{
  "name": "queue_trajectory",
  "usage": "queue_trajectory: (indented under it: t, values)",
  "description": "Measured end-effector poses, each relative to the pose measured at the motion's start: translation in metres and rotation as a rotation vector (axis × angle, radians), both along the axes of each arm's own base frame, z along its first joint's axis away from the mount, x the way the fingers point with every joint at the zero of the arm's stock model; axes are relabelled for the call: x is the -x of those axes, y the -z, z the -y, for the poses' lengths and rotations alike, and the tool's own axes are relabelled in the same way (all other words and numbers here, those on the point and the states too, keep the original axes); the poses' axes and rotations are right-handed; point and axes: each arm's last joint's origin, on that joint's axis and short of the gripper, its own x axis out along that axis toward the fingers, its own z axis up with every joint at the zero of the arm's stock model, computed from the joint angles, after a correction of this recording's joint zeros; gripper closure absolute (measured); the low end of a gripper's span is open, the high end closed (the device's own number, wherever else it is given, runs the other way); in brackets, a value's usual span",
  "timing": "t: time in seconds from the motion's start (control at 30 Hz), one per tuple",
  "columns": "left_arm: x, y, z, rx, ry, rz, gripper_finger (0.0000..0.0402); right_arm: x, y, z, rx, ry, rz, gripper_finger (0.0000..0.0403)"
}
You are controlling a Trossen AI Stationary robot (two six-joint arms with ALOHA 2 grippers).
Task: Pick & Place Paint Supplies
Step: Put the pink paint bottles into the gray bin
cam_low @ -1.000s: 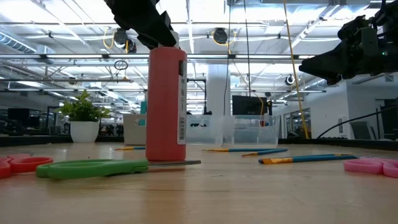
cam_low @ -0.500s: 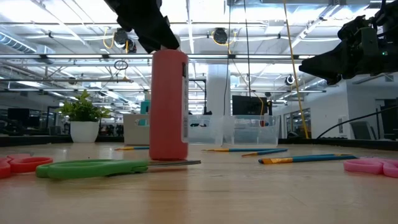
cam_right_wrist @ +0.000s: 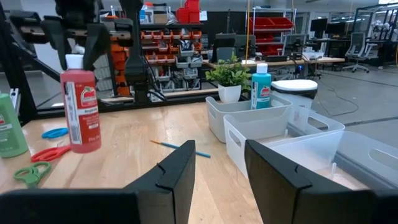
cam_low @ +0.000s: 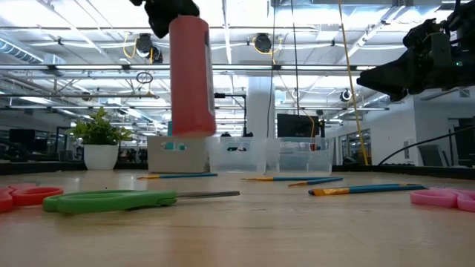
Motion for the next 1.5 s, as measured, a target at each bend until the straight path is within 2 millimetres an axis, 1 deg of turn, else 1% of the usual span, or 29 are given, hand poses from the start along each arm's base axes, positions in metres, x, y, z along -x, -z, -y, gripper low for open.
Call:
queue_trajectory:
  t: [0.13,0.3,0.4,0.57,0.77,0.93,1.0,1.07,1.23,1.4,1.5]
  values:
    - [0.007,-0.006,-0.003,0.015,-0.019,0.005,0.0278,0.000,0.000,0.000,0.000,0.000,0.000,0.0273]
    - [0.014,-0.012,-0.005,0.013,-0.023,0.010,0.0268,0.000,0.000,0.000,0.000,0.000,-0.001,0.0273]
    - [0.019,-0.016,-0.007,0.032,-0.039,0.007,0.0273,0.000,0.000,0.000,0.000,0.000,-0.001,0.0273]
    - [0.030,-0.027,-0.010,0.050,-0.052,0.038,0.0279,0.000,0.000,0.000,0.000,0.000,0.000,0.0273]
    - [0.048,-0.042,-0.015,0.061,-0.051,0.084,0.0264,0.000,0.000,0.000,0.000,0.000,0.000,0.0273]
    - [0.062,-0.053,-0.019,0.039,-0.070,0.128,0.0279,0.000,0.000,0.000,0.000,0.000,-0.001,0.0273]
    - [0.066,-0.056,-0.020,0.030,-0.079,0.140,0.0279,0.000,0.000,0.000,0.000,0.000,-0.001,0.0273]
    - [0.067,-0.057,-0.021,0.026,-0.086,0.148,0.0278,0.000,0.000,0.000,0.000,0.000,0.000,0.0273]
    - [0.068,-0.057,-0.021,0.003,-0.084,0.150,0.0260,0.000,0.000,0.000,0.000,0.000,-0.001,0.0273]
    - [0.068,-0.057,-0.022,-0.008,-0.098,0.150,0.0277,0.000,0.000,0.000,0.000,0.000,-0.001,0.0273]
    - [0.068,-0.057,-0.023,-0.025,-0.121,0.149,0.0279,0.000,0.000,0.000,0.000,0.000,-0.001,0.0273]
